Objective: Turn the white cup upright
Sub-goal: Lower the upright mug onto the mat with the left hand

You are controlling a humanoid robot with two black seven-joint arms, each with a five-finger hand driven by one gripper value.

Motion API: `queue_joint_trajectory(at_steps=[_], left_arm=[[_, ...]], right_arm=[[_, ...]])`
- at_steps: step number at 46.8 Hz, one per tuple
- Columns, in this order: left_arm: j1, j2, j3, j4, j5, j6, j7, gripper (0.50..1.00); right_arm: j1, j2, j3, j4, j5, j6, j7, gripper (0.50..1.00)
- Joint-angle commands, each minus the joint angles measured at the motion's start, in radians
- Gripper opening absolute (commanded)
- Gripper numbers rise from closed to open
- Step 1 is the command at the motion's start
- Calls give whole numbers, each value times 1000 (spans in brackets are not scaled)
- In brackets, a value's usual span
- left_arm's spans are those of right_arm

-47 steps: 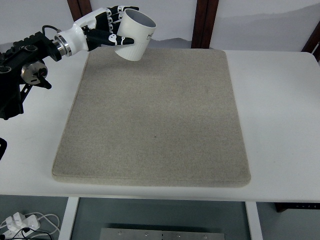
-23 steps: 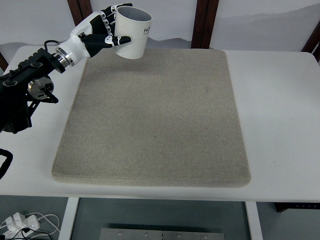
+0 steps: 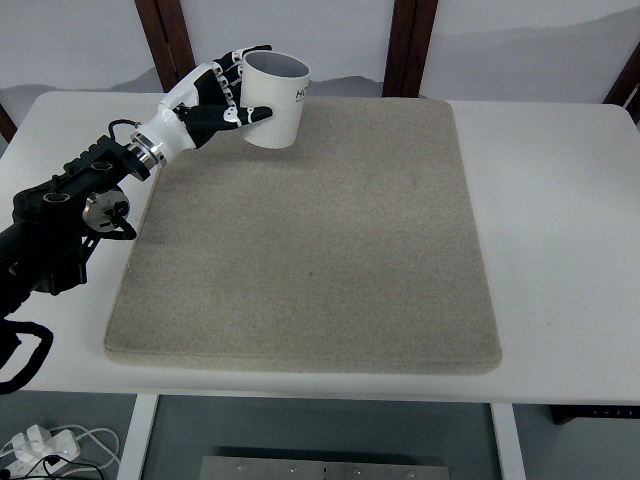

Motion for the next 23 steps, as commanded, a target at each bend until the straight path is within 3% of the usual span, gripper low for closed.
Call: queue_joint_trajectory(at_steps=[1,23], left_arm=[[3,0,25,1,6,0,0,500],[5,3,146,31,67,0,0,500]], right_arm=[[0,0,2,1,0,0,0,952],[0,0,0,1,0,0,0,952]])
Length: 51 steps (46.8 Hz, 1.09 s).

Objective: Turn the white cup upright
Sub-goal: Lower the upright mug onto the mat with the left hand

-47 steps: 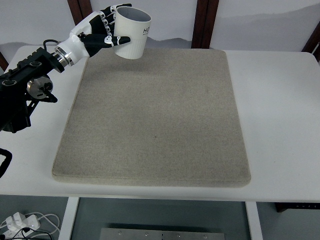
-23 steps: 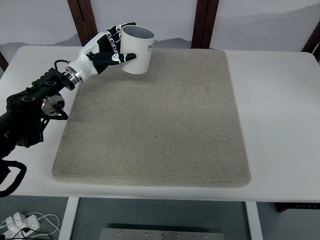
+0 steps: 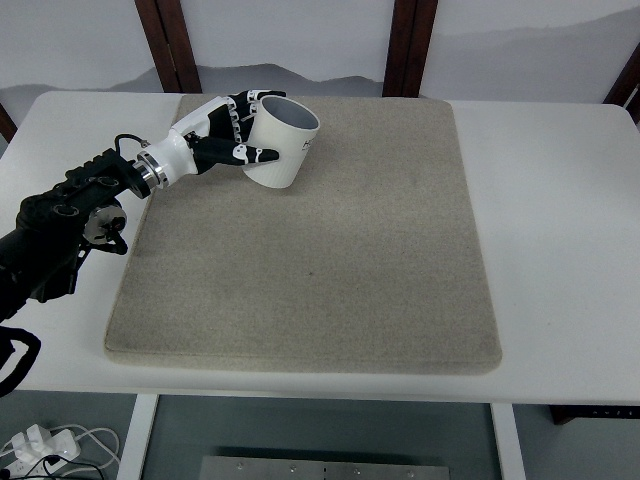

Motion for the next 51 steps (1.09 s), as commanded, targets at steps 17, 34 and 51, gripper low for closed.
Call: queue_joint_trajectory(at_steps=[17,34,51], left_arm=[[12,-3,11,1,49,0,0,500],[12,-4,14,-2,65,0,0,640],[12,-4,12,-2,63,3,0,930]], right_arm=[[0,0,0,1,1,0,0,952],[0,0,0,1,0,0,0,952],[0,0,0,1,1,0,0,952]])
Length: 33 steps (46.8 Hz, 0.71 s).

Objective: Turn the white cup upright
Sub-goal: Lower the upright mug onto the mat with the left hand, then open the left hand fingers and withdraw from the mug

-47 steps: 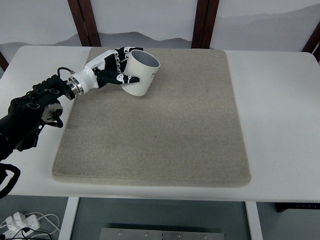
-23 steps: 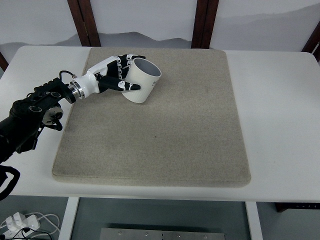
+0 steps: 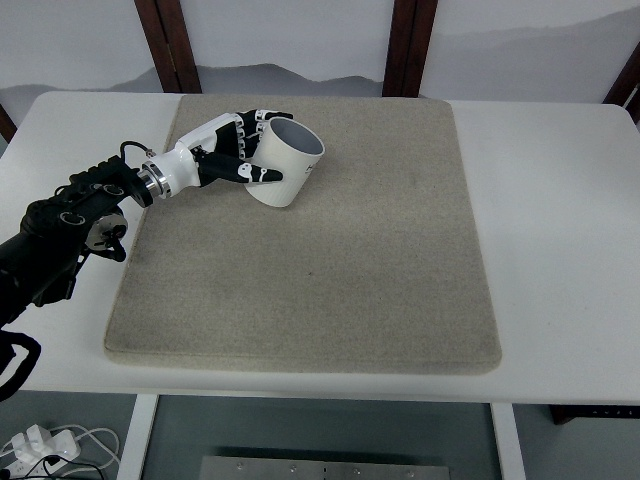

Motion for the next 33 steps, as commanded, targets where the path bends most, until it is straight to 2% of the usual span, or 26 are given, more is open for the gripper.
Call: queue_joint_trajectory(at_steps=[1,9,33], left_arm=[[0,2,-1,0,-1,0,0,936],[-2,3,-8,-3,-1,-3,0,996],[-18,14,-16,-11,-6,-3,0,1000]], right_arm=[[0,0,0,0,0,0,0,952],[0,0,0,-1,0,0,0,952],[0,0,0,-1,0,0,0,952]])
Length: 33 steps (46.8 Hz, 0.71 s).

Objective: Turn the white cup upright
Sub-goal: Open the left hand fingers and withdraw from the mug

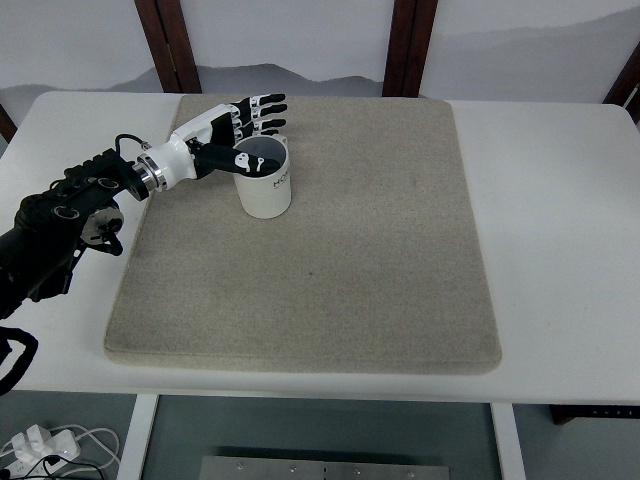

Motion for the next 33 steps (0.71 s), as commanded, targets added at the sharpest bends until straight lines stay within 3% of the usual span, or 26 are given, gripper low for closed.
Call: queue_joint_trajectory(at_steps=[1,33], left_arm=[[-7,0,-1,-1,-4,0,0,1000],[-108,29,-49,-10,-91,0,0,999]], right_arm=[[0,0,0,1,1,0,0,952],[0,0,0,-1,0,0,0,952]])
